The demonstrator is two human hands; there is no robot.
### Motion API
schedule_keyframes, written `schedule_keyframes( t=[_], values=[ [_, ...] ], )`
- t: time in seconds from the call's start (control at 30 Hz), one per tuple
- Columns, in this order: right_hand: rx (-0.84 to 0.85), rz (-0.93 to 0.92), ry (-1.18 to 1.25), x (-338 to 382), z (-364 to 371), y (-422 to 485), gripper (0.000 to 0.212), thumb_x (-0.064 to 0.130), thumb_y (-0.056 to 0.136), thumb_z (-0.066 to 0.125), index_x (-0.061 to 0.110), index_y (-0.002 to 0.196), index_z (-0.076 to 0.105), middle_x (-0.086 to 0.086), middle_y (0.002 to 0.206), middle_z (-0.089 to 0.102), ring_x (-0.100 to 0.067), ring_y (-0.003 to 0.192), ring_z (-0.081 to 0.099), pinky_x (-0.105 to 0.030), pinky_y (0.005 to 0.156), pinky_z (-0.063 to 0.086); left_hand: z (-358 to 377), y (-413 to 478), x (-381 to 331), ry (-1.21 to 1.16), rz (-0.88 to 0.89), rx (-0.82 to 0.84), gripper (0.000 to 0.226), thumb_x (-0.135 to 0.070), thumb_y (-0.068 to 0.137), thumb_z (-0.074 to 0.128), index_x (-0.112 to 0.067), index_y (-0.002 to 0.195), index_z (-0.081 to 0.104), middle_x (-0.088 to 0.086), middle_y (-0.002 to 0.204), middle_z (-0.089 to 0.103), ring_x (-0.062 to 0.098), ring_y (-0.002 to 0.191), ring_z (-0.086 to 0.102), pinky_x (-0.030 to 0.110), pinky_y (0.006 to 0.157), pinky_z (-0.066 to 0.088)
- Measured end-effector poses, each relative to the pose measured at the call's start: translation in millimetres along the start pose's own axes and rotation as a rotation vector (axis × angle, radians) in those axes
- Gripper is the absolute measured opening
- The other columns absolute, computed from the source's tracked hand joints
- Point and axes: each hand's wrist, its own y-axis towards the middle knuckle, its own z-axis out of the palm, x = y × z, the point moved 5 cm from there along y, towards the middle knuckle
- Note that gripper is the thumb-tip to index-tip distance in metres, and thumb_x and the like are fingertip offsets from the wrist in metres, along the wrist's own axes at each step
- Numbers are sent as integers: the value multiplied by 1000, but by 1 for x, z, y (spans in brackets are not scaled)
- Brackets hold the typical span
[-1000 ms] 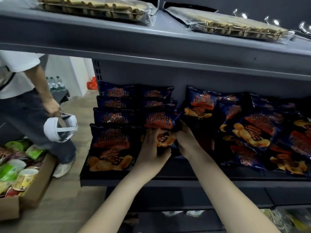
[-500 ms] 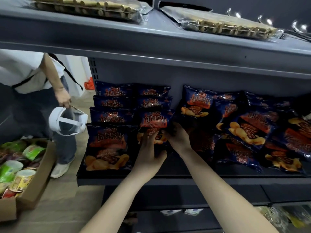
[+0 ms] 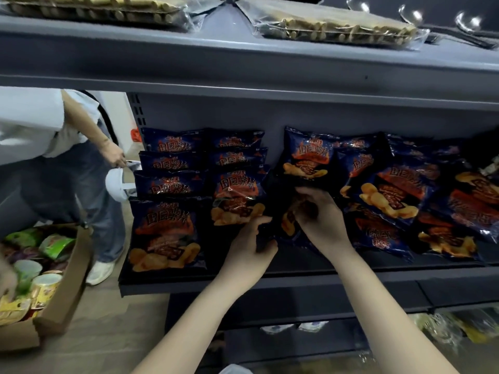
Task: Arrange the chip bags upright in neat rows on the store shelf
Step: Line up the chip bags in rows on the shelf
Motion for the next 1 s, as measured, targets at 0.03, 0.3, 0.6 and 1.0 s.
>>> schedule_keyframes(
  t=[0.03,0.3,0.6,1.0],
  values=[
    [49,-3,-94,-6,1,-5,44,14,84,64,25,126,54,3,127,48,-12,118,48,-17,95,35,6,0,-1,7,-9,31,43,-23,92,53,-32,131,39,-21,122,40,-7,111,38,17,96,31],
    [132,-123,-624,-48,14,-38,66,27,77,63,25,139,40,-2,151,31,-26,143,19,-47,115,19,44,13,-7,-11,-77,153,49,-23,91,54,-28,136,36,-10,131,44,2,114,43,22,95,38],
    [-115,-150,-303,-52,-13,-44,51,-1,78,65,11,127,57,-6,131,57,-26,126,49,-44,103,43,51,15,-15,-100,-24,3,43,-14,92,53,-35,125,35,-26,114,40,3,110,46,14,89,38],
    [-161,-753,-49,-9,-83,-20,34,13,77,65,24,110,67,6,126,56,-24,126,44,-55,106,32,31,25,-60,-810,-49,-31,108,-68,47,77,-22,138,40,3,130,57,23,119,55,41,88,53]
  ],
)
